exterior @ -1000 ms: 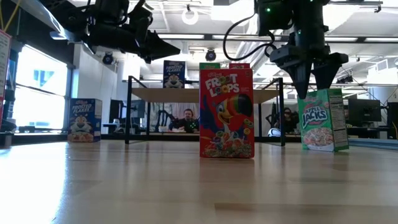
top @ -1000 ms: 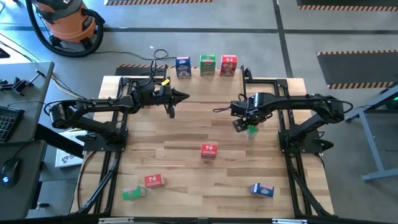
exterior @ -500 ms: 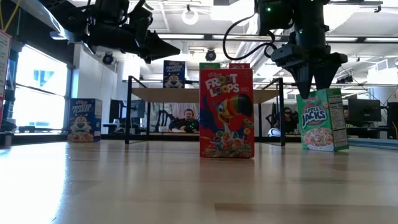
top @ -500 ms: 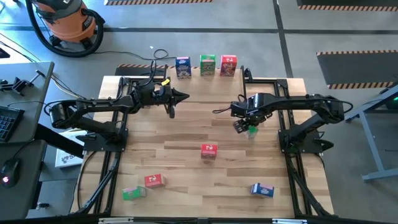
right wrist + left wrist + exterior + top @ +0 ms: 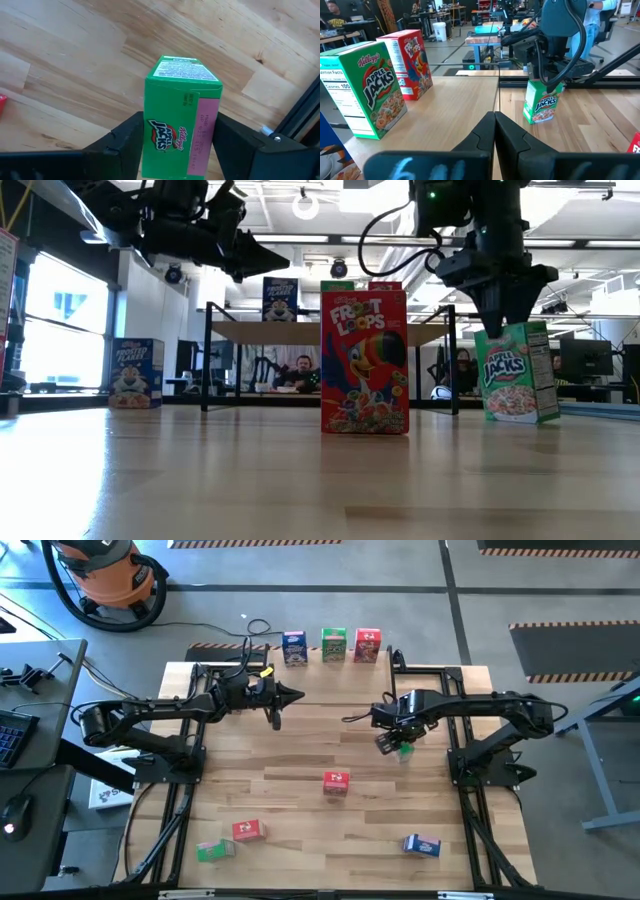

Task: Stack cereal on shelf
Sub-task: Adjust the bottom green cereal box on the shelf

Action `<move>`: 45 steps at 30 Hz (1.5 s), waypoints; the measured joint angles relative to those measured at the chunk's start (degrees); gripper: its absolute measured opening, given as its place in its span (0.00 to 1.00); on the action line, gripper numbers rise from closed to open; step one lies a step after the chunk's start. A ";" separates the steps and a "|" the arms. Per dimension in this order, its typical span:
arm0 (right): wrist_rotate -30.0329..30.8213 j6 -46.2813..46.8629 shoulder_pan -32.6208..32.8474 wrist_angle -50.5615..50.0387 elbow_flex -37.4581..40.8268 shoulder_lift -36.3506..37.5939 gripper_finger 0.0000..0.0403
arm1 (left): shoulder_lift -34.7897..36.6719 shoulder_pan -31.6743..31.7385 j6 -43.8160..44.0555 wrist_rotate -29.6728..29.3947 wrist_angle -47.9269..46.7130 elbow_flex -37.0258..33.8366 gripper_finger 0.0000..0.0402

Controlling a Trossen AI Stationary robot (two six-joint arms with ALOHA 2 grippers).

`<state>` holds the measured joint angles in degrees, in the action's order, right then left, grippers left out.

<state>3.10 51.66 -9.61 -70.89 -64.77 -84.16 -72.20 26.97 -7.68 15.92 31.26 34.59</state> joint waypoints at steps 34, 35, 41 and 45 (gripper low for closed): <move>5.08 -63.92 -6.05 -17.49 -70.07 -29.23 0.46 | 0.00 3.40 1.07 0.02 -1.43 0.00 0.00; 5.23 -66.33 -6.73 -15.51 -67.92 -28.99 0.46 | 0.00 3.40 1.07 -0.02 -1.43 0.00 0.00; 8.86 -72.72 -9.67 -13.49 -63.98 -29.57 0.46 | 0.00 3.40 1.06 0.01 -1.59 0.00 0.00; 8.81 -73.15 -10.28 -13.22 -64.94 -29.83 0.46 | 0.00 3.40 1.05 0.02 -1.60 0.00 0.00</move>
<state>11.91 -21.50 -19.88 -84.12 -129.71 -113.99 -72.20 30.37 -6.63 15.94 29.65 34.59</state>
